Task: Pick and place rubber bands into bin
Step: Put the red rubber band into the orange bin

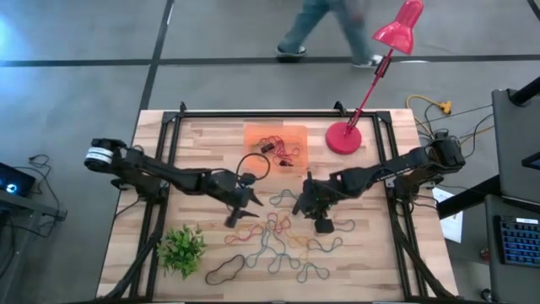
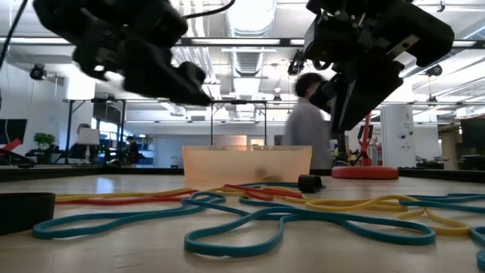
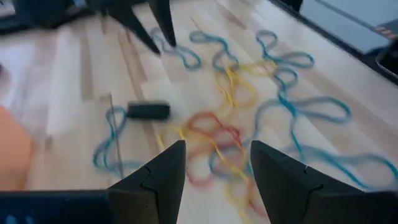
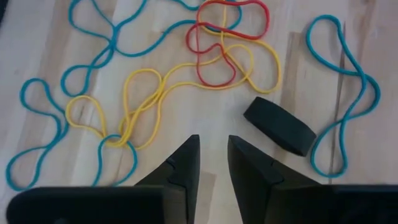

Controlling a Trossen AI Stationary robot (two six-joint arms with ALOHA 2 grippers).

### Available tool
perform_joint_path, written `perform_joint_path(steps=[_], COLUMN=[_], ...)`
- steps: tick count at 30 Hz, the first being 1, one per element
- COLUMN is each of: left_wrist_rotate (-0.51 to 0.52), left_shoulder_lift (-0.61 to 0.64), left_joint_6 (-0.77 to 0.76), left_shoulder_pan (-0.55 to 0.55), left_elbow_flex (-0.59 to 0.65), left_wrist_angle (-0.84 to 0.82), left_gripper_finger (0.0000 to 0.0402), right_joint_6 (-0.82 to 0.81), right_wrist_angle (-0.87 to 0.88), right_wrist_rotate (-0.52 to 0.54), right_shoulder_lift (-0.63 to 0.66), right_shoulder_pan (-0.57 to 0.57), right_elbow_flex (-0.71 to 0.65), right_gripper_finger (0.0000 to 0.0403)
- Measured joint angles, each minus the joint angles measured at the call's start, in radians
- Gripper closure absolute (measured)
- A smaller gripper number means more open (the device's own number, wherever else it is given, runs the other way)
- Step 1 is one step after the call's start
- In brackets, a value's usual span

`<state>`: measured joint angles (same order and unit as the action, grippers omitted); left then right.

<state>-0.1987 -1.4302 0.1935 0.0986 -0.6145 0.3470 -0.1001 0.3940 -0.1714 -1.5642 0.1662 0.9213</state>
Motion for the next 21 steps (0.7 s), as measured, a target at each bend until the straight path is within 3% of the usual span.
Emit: perform_joint_path(steps=[12,21], left_wrist_rotate=[0.025,0.052], left_shoulder_lift=[-0.404,-0.410], left_joint_6=[-0.110,-0.132], left_shoulder_pan=[-0.041,-0.075], left_elbow_flex=[-0.269,-0.264], left_wrist_angle=[0.062,0.045], left_gripper_finger=[0.0236,0.0236], right_joint_6=[-0.133,-0.211], right_wrist_angle=[0.028,0.009], right_wrist_rotate=[0.093,0.337], right_shoulder_lift=[0.027,0.154], right_shoulder_pan=[0.077,0.174], right_elbow_flex=[-0.046,-0.155], right_gripper_finger=[0.0323,0.0333])
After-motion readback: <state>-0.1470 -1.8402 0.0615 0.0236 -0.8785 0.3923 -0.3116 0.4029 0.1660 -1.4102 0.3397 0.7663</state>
